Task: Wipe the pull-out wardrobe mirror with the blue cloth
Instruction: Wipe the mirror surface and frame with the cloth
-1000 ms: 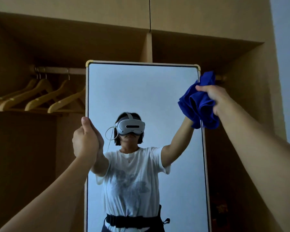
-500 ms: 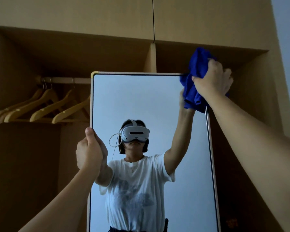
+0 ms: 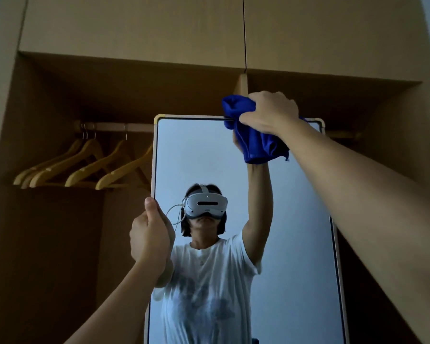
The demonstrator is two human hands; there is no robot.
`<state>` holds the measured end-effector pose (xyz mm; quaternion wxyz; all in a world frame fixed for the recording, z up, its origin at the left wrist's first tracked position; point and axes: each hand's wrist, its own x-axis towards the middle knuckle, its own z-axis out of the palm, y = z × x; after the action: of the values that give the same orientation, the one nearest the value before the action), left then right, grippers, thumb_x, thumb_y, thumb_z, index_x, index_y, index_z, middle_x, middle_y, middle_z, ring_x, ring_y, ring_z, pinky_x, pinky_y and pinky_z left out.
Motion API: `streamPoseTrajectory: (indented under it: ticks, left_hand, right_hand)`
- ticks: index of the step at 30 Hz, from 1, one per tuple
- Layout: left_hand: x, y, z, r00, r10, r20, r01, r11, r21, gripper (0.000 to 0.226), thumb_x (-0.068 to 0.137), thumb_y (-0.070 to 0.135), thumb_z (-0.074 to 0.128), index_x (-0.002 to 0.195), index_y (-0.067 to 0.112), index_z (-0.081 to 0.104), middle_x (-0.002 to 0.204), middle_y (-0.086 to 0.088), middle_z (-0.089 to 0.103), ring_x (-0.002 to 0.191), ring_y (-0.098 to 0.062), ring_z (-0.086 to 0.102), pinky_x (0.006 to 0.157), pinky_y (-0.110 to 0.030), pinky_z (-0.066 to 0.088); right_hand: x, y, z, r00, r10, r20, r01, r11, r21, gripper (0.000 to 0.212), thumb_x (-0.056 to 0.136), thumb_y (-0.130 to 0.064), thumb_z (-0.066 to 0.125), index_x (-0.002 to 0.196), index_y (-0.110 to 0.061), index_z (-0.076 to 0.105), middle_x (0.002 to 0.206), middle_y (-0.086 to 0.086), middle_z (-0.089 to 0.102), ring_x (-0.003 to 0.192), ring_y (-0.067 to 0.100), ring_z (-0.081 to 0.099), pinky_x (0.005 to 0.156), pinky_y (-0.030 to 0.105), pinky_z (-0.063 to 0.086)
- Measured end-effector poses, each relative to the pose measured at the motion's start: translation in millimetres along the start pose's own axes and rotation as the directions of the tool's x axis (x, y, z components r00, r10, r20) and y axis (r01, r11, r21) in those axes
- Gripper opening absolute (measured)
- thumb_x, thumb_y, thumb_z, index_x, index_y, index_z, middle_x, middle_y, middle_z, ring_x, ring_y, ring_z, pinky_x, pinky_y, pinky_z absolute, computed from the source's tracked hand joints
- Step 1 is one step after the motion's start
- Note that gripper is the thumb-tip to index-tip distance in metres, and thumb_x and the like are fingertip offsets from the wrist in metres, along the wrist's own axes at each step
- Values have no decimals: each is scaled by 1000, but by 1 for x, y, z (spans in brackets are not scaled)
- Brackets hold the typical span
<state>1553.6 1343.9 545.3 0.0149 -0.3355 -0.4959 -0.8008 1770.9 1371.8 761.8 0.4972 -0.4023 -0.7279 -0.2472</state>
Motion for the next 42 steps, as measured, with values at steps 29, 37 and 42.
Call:
streamPoseTrajectory:
  ticks: [29, 37, 42]
  left_hand:
    - [-15, 12, -10, 995, 91, -31, -88, 992, 86, 63, 94, 58, 19, 61, 14, 50, 62, -5, 58, 61, -21, 55, 56, -31, 36]
    - [-16, 13, -11, 994, 107, -4, -106, 986, 125, 64, 93, 59, 15, 60, 17, 50, 62, -5, 60, 59, -20, 57, 53, -29, 34]
    - [-14, 14, -11, 995, 104, -1, -103, 986, 131, 65, 94, 58, 15, 64, 13, 52, 65, -8, 59, 61, -22, 56, 55, -29, 37]
  right_hand:
    - [1, -90, 7, 994, -108, 21, 108, 994, 21, 21, 78, -42, 52, 75, -23, 46, 75, -3, 52, 85, 25, 53, 76, 37, 32]
    - [-5, -146, 26, 988, -155, 18, 154, 986, 68, 21, 84, -42, 49, 97, -25, 49, 109, 3, 55, 116, 33, 42, 97, 49, 28]
    - [-20, -137, 43, 951, -275, -145, 273, 961, -30, 53, 88, -43, 48, 139, -34, 38, 142, -1, 40, 131, 30, 29, 110, 55, 12]
